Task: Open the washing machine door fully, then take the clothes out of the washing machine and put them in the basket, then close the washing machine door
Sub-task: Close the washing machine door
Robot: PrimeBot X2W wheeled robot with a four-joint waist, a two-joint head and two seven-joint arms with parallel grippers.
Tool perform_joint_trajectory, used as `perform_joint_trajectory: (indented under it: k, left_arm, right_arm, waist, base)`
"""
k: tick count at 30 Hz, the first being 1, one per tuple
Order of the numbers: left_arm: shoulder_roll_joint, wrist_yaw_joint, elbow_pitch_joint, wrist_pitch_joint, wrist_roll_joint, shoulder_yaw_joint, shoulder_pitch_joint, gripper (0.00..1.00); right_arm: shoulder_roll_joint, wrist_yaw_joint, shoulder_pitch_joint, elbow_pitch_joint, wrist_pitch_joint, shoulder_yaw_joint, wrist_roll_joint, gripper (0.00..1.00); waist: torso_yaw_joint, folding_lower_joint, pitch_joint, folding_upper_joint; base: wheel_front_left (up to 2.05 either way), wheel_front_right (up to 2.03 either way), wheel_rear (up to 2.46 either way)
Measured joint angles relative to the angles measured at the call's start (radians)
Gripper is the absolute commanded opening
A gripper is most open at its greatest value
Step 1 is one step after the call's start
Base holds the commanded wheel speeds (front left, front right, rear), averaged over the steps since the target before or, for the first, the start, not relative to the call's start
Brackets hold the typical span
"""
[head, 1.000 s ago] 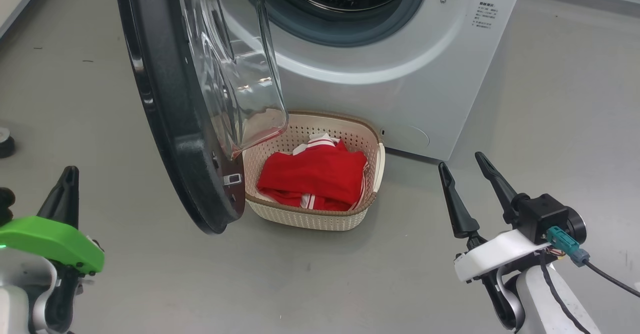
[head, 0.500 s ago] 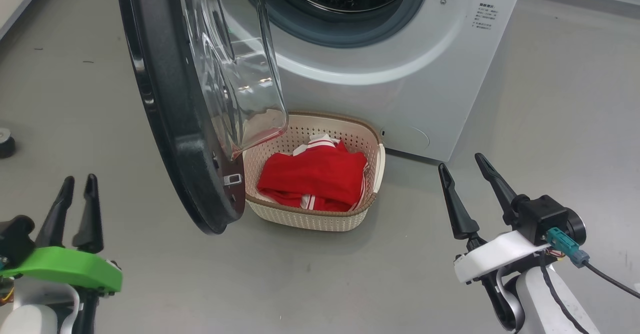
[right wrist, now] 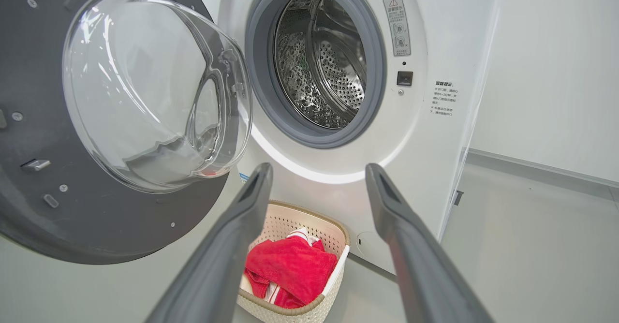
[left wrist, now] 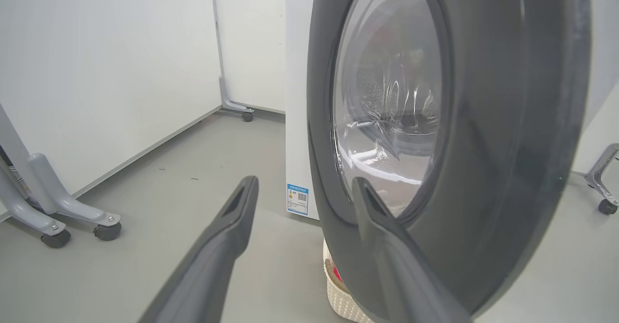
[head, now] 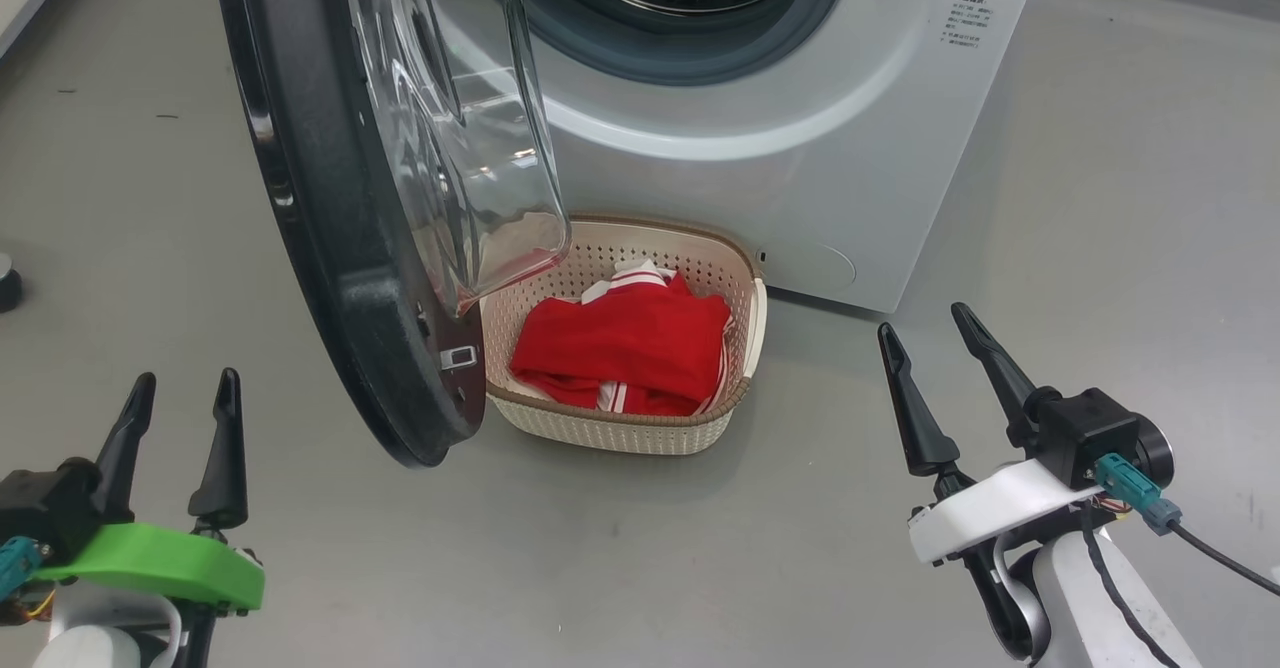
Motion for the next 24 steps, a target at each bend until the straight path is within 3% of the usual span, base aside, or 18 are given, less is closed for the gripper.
perform_joint_trajectory:
  k: [24]
  left_arm:
    - [0.000,0.000,0.078,-0.055,0.010,-0.020,-0.001,1.00]
  right_arm:
    - [0.002,0.000,0.000,0.007,0.000,0.005,0.000,1.00]
  waist:
    - [-0.003,0.0000,-0.013,0.0000]
  base:
    - [0.00,0.00,0.00]
